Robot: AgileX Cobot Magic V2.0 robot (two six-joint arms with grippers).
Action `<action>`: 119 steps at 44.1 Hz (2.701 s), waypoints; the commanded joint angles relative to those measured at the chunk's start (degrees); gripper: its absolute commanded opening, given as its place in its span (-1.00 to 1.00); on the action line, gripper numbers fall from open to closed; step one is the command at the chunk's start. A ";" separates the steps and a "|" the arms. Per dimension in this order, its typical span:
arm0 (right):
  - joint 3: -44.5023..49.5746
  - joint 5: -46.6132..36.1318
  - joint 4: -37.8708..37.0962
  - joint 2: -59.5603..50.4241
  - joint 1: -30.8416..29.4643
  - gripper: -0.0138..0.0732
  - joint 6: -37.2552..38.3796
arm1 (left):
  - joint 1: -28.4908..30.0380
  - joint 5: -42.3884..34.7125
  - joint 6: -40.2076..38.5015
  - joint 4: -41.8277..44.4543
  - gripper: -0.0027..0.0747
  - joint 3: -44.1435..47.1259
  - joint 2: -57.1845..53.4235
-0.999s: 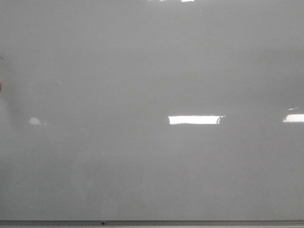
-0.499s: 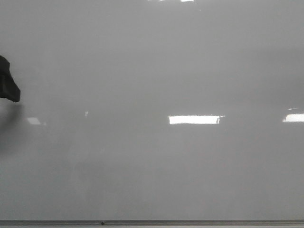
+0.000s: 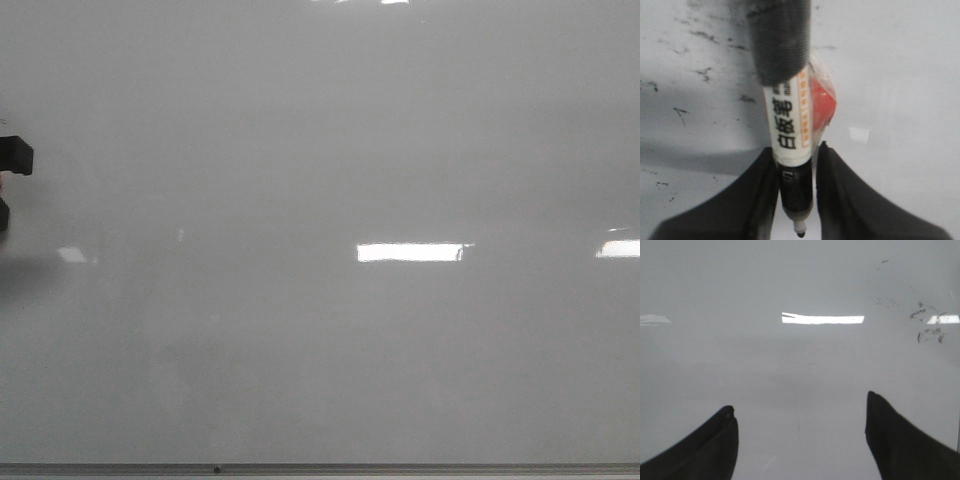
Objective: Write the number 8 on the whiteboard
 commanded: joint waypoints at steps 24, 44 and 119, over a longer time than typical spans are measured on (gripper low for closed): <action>-5.63 5.12 0.76 8.46 0.32 0.58 -1.04 | -7.81 57.37 20.22 5.86 -0.91 -23.22 -7.07; -24.09 32.95 28.92 32.17 17.67 0.58 -36.08 | -29.06 68.41 47.70 4.94 -0.91 -29.34 -7.07; -47.97 35.28 35.38 65.99 38.22 -0.82 -45.48 | -33.06 63.67 42.79 2.71 0.49 -31.47 -7.07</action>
